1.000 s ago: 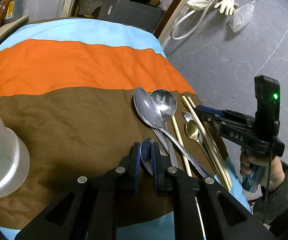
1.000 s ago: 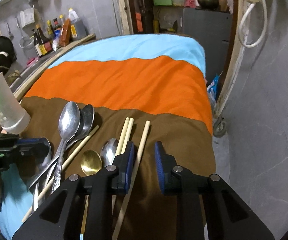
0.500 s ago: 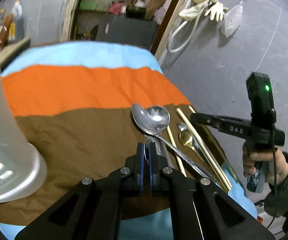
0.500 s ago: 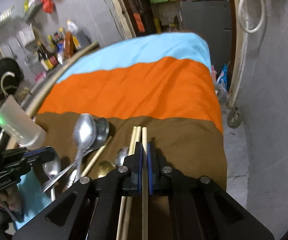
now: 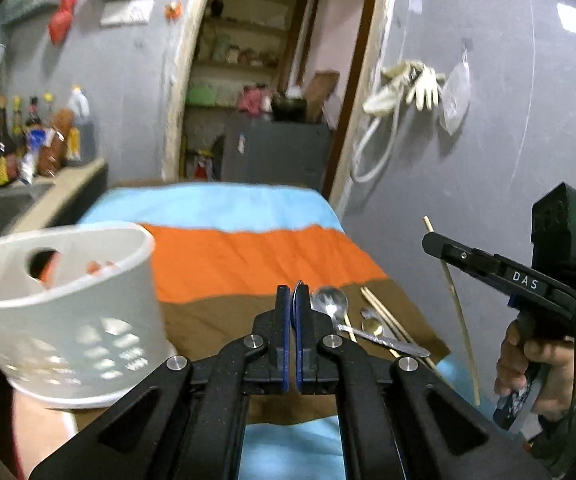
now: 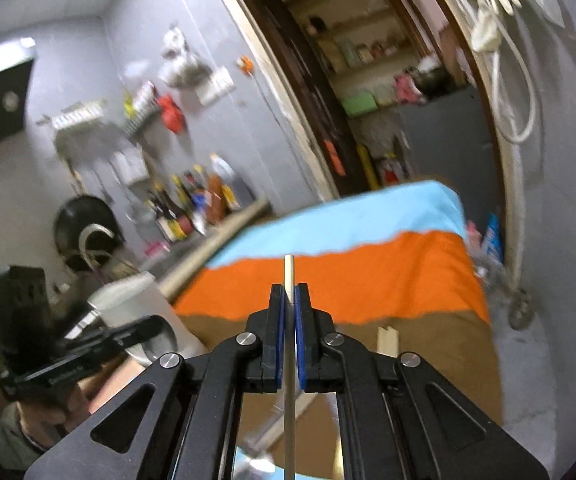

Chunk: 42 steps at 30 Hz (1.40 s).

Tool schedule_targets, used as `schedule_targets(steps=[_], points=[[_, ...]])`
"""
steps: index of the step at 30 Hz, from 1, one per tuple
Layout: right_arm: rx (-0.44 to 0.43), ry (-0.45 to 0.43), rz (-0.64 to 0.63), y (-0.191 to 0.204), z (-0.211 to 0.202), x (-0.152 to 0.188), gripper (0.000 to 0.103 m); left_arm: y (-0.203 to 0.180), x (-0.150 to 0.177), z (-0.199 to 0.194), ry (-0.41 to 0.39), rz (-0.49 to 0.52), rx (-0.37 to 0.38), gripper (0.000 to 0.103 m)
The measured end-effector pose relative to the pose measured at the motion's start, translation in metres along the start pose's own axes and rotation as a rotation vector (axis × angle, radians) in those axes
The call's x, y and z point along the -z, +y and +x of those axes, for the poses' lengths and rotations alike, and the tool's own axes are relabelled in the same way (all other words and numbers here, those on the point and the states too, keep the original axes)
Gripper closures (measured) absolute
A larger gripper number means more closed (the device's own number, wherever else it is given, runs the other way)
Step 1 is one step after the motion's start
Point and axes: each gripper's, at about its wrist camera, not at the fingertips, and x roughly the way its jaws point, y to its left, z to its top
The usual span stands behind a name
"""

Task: Organize utensils
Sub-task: 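Lift the chopstick with the right tool and carry it over the white caddy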

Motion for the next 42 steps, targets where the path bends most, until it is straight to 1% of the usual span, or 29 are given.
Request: schedule_targets(steps=[5,8,11,13,18,21,23,25,27,30,37,39,42], points=[[-0.102,-0.109,-0.048,0.043,0.007,-0.018,0.100,0.014,-0.020,-0.036,-0.110,0.015,-0.078,0.103],[-0.152,-0.160,-0.096,0.074,0.017,-0.031,0.100,0.031,-0.034,-0.058,-0.168,0.008,-0.133,0.103],[-0.193,-0.200,-0.141,0.103,0.031,-0.040,0.100,0.051,-0.045,-0.085,-0.221,0.002,-0.199,0.103],[-0.235,-0.239,-0.164,0.125,0.044,-0.048,0.100,0.063,-0.053,-0.099,-0.257,0.000,-0.246,0.103],[-0.328,-0.312,-0.145,0.157,0.071,-0.062,0.100,0.091,-0.065,-0.136,-0.343,0.013,-0.372,0.103],[-0.372,-0.382,-0.129,0.171,0.089,-0.069,0.100,0.108,-0.067,-0.149,-0.379,0.029,-0.452,0.103],[-0.374,-0.423,-0.124,0.173,0.098,-0.070,0.100,0.119,-0.065,-0.151,-0.398,0.049,-0.512,0.103],[-0.371,-0.441,-0.115,0.174,0.110,-0.070,0.100,0.128,-0.062,-0.147,-0.406,0.076,-0.576,0.103],[-0.359,-0.449,-0.122,0.176,0.121,-0.068,0.100,0.137,-0.054,-0.139,-0.402,0.092,-0.606,0.103],[-0.322,-0.447,-0.158,0.176,0.128,-0.058,0.100,0.146,-0.039,-0.124,-0.394,0.101,-0.619,0.103],[-0.224,-0.467,-0.229,0.173,0.142,-0.037,0.100,0.156,-0.016,-0.094,-0.386,0.162,-0.695,0.103],[-0.211,-0.463,-0.235,0.173,0.144,-0.033,0.100,0.158,-0.012,-0.088,-0.381,0.168,-0.697,0.103],[-0.195,-0.455,-0.261,0.174,0.148,-0.026,0.100,0.162,-0.008,-0.084,-0.360,0.150,-0.678,0.103]])
